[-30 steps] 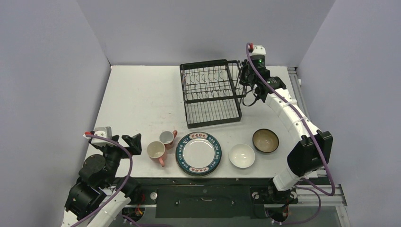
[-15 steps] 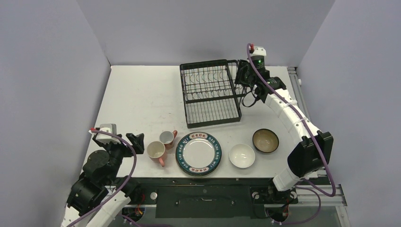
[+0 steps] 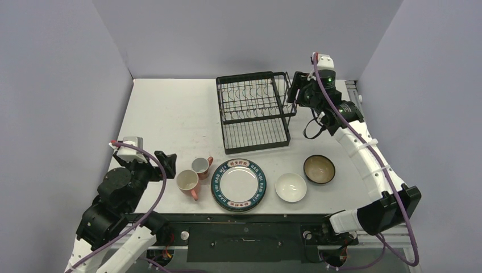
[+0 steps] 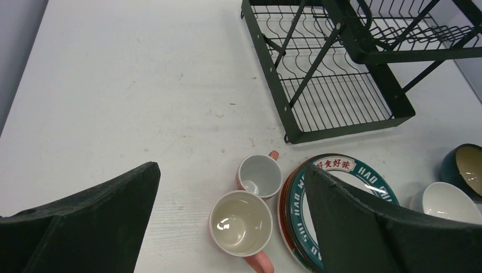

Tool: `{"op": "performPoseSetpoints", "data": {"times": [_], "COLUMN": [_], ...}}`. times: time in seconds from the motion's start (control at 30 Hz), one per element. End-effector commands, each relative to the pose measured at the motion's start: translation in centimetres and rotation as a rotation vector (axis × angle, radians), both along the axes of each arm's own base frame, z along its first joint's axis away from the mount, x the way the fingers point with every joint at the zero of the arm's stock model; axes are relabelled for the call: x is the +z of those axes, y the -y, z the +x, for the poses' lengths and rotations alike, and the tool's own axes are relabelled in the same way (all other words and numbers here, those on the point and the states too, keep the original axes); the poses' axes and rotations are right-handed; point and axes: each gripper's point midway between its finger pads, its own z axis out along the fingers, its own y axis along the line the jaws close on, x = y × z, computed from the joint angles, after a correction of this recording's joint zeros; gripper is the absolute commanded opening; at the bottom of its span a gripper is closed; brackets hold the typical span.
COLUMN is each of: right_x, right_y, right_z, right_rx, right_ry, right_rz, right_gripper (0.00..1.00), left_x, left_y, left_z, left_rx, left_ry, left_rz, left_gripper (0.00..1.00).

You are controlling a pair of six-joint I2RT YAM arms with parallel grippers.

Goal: Load the mixed dishes into the dish rack
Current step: Move the dish rack to the center of the board.

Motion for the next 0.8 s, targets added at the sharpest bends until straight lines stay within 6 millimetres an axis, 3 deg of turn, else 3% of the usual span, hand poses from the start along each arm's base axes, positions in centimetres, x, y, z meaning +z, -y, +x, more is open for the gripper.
{"op": "performPoseSetpoints", "data": {"times": [0.0, 0.27, 0.53, 0.77], "right_x": [1.7, 1.7, -0.1, -2.9], "right_y": [-1.3, -1.9, -1.9, -1.5], "right_z": [-2.8, -7.4, -11.8, -14.7], "right_rx": [0.12, 0.21, 0.265, 0.282], "right_ry": [0.039, 0.025, -0.045, -0.126], "right_rz": [0.067, 0.153, 0.065, 0.012], "right_gripper": [0.59, 0.59, 0.59, 0.57], "left_x": [3.9, 4.3, 3.9, 2.7], "left_y": [0.7, 3.8, 8.1, 9.8], "left_z": [-0.3, -1.1, -3.0, -4.6], "left_rx": [-0.045, -0.194, -0.384, -0.403], "left_ry": [0.042, -0.138, -0.273, -0.399], "left_rz": [-0.037, -0.029, -0.167, -0.333], "left_gripper": [0.96, 0.96, 0.96, 0.97]}}
